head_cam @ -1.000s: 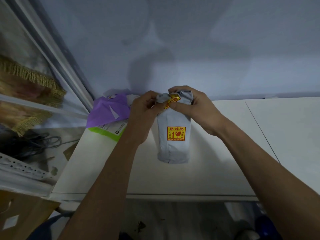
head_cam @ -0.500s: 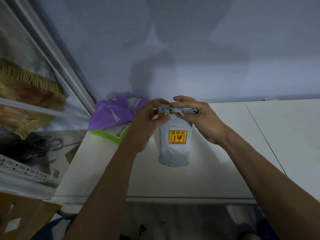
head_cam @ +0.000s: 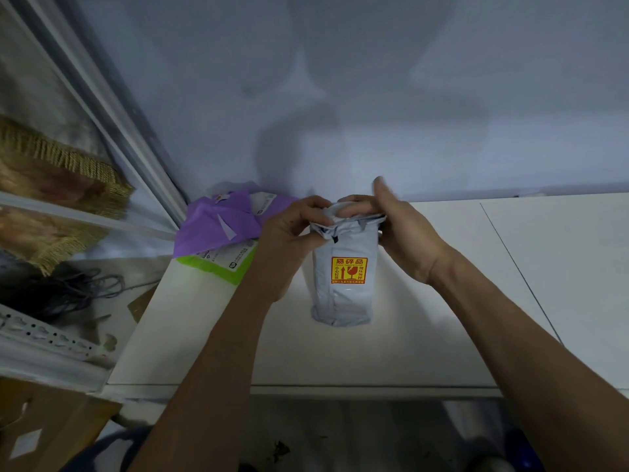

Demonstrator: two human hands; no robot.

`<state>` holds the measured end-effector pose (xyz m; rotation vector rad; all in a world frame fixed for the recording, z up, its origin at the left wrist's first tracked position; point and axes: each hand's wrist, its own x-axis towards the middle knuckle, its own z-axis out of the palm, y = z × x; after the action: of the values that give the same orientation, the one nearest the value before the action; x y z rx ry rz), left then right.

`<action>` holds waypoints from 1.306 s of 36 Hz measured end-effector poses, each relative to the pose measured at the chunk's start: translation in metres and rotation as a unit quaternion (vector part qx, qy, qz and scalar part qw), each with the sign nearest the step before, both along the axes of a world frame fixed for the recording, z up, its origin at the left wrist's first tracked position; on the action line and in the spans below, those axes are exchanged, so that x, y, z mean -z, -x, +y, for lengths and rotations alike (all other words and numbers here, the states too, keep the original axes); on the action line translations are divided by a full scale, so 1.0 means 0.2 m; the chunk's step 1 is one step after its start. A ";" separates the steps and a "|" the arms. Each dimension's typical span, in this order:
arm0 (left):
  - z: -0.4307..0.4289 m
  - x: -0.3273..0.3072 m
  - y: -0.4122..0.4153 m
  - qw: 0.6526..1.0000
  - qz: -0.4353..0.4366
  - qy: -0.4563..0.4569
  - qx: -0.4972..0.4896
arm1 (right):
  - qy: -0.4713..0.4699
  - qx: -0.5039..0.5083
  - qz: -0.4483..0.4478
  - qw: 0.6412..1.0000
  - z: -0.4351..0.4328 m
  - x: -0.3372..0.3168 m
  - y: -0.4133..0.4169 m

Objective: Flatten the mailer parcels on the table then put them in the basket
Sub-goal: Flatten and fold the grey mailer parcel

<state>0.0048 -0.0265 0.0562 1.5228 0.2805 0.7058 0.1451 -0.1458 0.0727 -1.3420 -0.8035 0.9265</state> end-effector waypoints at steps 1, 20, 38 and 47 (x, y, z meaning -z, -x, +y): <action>0.00 0.00 0.00 1.000 0.001 -0.003 -0.003 | -0.002 0.004 -0.023 1.000 -0.01 0.00 0.00; 0.00 -0.07 -0.03 0.997 0.079 0.004 -0.004 | 0.037 0.040 -0.053 0.997 -0.06 0.06 0.01; -0.09 -0.11 -0.08 0.845 0.211 -0.387 -0.303 | -0.060 0.219 -0.477 0.849 0.06 0.12 0.08; -0.25 -0.10 -0.13 0.870 0.334 -0.277 -0.233 | -0.021 0.229 -0.520 0.822 0.07 0.31 0.23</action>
<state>0.0305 -0.0765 0.0753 2.2685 1.0736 0.6311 0.0993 -0.1309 0.0111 -1.8851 -1.2031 -0.3009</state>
